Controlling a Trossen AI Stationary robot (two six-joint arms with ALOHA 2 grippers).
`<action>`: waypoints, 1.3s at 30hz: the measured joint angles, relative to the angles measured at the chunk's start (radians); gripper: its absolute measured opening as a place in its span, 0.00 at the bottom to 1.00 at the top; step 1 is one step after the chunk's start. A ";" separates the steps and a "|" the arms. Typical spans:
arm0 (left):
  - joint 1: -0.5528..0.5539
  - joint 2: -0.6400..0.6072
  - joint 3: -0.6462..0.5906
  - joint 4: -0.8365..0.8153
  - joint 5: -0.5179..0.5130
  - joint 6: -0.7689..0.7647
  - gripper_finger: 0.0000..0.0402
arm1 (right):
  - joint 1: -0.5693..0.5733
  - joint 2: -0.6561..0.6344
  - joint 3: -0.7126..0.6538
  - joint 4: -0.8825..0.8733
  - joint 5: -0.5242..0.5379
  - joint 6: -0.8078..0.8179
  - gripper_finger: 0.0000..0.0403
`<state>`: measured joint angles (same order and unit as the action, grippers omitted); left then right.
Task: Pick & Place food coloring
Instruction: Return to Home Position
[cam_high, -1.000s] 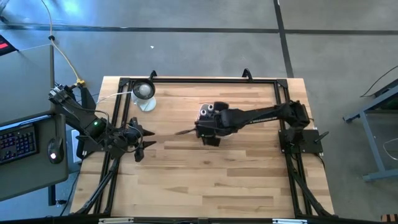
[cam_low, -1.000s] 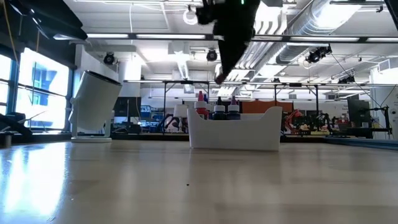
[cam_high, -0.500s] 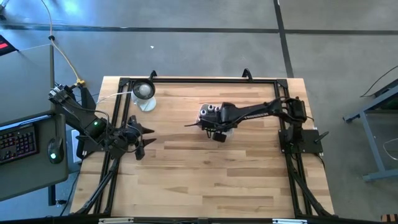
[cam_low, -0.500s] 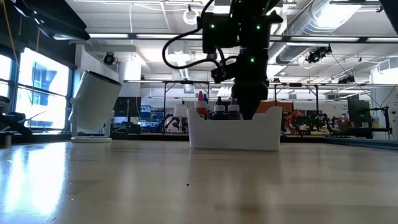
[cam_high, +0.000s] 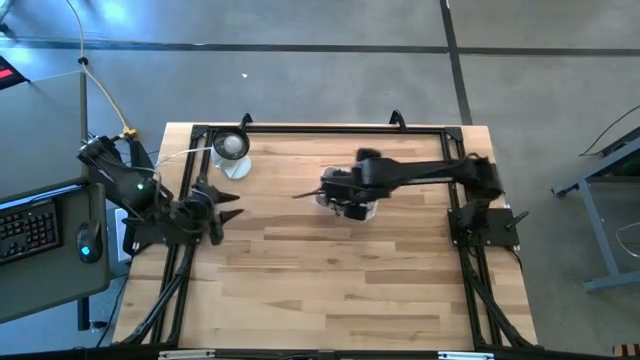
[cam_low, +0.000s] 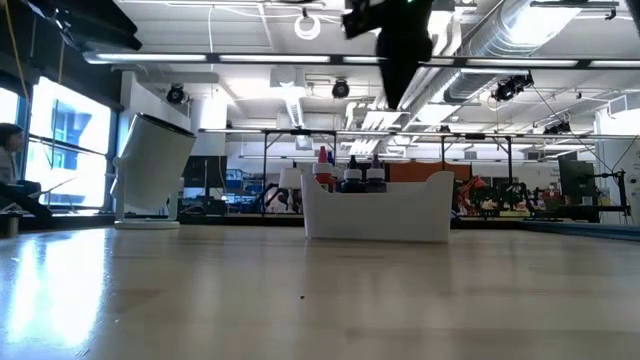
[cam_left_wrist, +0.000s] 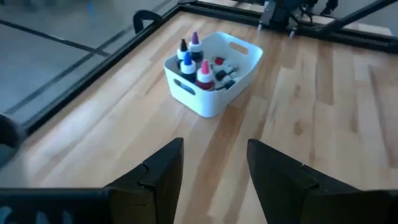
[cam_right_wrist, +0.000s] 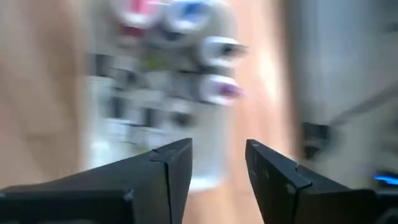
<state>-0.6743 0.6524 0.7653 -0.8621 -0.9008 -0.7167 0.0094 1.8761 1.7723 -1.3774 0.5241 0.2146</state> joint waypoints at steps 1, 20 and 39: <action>0.000 -0.030 0.000 -0.029 -0.002 0.006 0.43 | 0.016 -0.032 -0.022 0.002 0.076 0.004 0.35; 0.000 -0.443 -0.471 0.598 0.121 0.443 0.43 | 0.099 -1.054 -1.304 1.312 -0.445 -0.319 0.35; 0.146 -0.645 -0.687 0.776 0.260 0.563 0.43 | 0.100 -1.689 -1.743 1.638 -0.639 -0.323 0.35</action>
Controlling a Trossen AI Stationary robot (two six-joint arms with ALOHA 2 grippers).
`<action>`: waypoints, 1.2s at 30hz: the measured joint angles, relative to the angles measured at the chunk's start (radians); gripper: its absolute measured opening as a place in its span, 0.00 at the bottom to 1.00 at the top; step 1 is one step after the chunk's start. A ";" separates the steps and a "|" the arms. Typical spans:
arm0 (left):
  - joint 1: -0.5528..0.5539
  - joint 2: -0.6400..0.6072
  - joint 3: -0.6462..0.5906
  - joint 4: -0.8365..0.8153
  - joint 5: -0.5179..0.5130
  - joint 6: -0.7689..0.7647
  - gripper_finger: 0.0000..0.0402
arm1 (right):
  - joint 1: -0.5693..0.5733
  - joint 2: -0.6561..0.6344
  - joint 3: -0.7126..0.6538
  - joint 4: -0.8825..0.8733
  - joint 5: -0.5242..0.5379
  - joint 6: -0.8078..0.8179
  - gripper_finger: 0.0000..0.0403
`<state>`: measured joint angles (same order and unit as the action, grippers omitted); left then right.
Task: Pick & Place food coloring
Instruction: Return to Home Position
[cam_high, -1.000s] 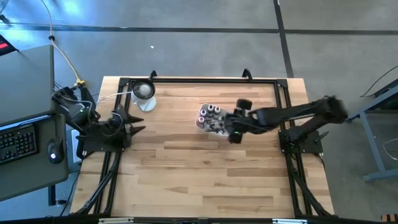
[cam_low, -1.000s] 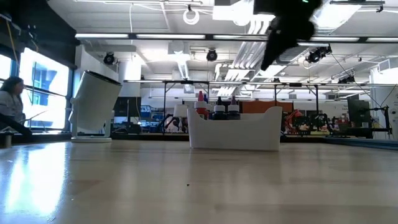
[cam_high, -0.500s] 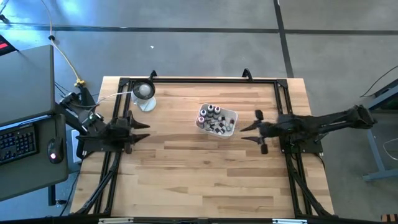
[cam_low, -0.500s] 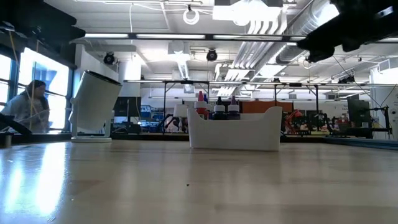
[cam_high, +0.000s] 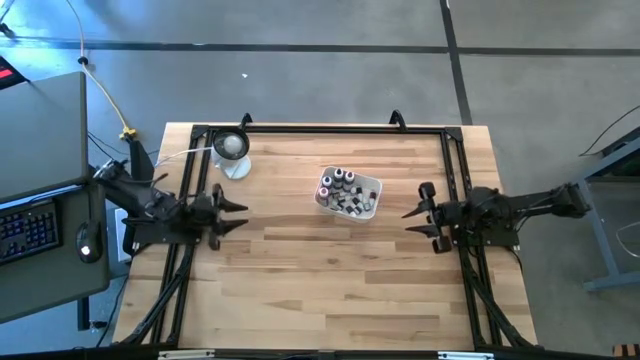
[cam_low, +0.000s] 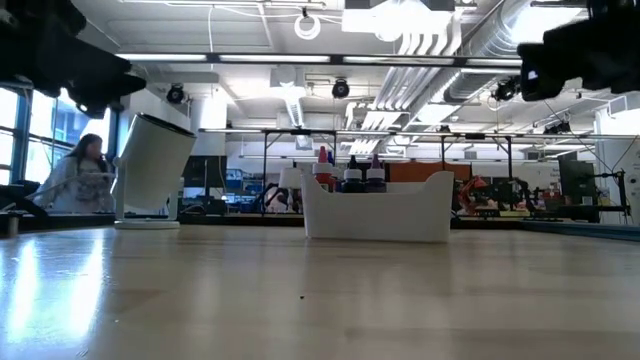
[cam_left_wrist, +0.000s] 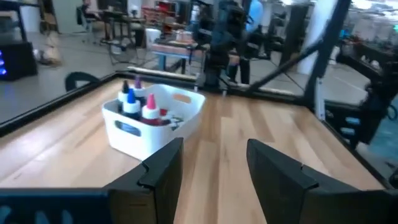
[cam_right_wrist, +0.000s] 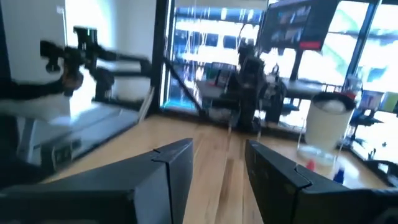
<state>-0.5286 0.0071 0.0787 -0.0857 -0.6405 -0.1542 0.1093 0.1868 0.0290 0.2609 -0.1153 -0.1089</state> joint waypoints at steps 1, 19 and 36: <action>0.027 0.000 -0.007 0.010 0.011 -0.003 0.43 | 0.000 -0.009 0.001 -0.040 0.000 -0.001 0.35; 0.443 0.038 -0.064 0.106 0.572 0.094 0.43 | 0.000 -0.030 -0.019 -0.189 0.357 0.154 0.35; 0.450 0.050 -0.066 0.109 0.571 0.052 0.43 | 0.000 -0.029 -0.019 -0.190 0.355 0.133 0.35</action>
